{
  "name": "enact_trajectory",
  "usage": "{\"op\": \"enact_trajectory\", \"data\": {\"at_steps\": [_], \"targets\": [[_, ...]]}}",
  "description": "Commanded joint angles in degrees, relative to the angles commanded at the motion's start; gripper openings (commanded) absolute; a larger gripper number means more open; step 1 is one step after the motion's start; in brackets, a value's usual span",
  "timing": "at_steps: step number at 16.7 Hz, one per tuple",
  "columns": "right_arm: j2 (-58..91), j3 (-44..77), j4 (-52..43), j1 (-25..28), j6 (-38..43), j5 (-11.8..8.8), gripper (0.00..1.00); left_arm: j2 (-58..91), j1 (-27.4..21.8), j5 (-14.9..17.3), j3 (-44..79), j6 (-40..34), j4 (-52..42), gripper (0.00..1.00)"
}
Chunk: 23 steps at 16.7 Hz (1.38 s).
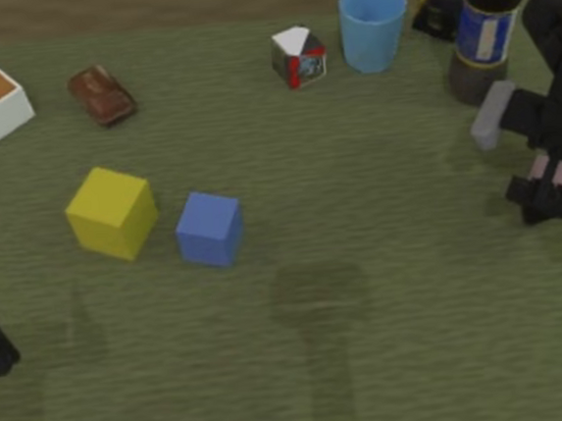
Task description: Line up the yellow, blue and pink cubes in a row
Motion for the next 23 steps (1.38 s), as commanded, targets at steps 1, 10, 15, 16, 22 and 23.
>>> {"op": "enact_trajectory", "data": {"at_steps": [1,10,15,16,22,23], "targets": [[0.0,0.0,0.0,0.0,0.0,0.0,0.7,0.0,0.0,0.0,0.0,0.0,0.0,1.0],[0.0,0.0,0.0,0.0,0.0,0.0,0.02,0.0,0.0,0.0,0.0,0.0,0.0,1.0],[0.0,0.0,0.0,0.0,0.0,0.0,0.0,0.0,0.0,0.0,0.0,0.0,0.0,1.0],[0.0,0.0,0.0,0.0,0.0,0.0,0.0,0.0,0.0,0.0,0.0,0.0,0.0,1.0],[-2.92,1.83,-4.09,0.2,0.75,-0.67,0.0,0.0,0.0,0.0,0.0,0.0,0.0,1.0],[-3.54,2.99,-5.87,0.2,0.79,-0.69,0.0,0.0,0.0,0.0,0.0,0.0,0.0,1.0]]}}
